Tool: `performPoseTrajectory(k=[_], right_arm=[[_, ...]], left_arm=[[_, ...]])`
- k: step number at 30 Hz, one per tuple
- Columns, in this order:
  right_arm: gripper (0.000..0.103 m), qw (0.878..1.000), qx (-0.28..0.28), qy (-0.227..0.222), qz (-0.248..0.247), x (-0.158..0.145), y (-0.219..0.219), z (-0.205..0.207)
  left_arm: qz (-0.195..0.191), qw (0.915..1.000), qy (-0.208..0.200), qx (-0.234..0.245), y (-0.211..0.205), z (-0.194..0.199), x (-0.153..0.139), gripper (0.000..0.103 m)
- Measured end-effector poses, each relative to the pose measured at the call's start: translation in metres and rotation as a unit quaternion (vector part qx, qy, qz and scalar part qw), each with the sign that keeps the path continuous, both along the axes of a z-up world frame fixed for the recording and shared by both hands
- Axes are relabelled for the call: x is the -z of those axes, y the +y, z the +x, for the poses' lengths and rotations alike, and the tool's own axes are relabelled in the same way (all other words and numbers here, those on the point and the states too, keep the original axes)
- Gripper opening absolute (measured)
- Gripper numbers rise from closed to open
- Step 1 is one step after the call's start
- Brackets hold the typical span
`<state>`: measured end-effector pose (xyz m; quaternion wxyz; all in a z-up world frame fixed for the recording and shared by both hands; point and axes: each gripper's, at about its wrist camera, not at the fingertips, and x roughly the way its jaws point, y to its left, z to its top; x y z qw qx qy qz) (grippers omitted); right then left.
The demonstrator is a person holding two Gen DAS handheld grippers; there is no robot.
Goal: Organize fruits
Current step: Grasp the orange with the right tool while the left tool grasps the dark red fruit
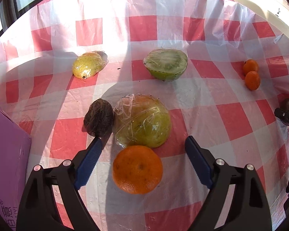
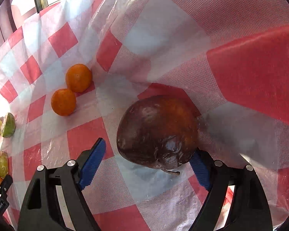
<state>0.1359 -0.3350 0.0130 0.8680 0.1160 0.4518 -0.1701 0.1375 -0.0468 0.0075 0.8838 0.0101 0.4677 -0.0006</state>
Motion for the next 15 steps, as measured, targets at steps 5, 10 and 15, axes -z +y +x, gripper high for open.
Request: performPoseTrajectory(k=[5,10,15], right_arm=[[0.074,0.998,0.055,0.001,0.012,-0.001,-0.002,0.012],[0.062,0.999,0.039,-0.001,0.002,-0.003,-0.003,0.006],[0.062,1.0,-0.021,0.006,0.001,-0.004,0.007,-0.012]], left_arm=[[-0.001,1.0,-0.004,0.005,0.002,-0.002,0.0,0.061],[-0.023,0.9996,-0.006,0.011,0.015,-0.019,-0.001,0.043],[-0.046,0.9988,-0.01,0.012,0.028,-0.041,-0.002,0.045]])
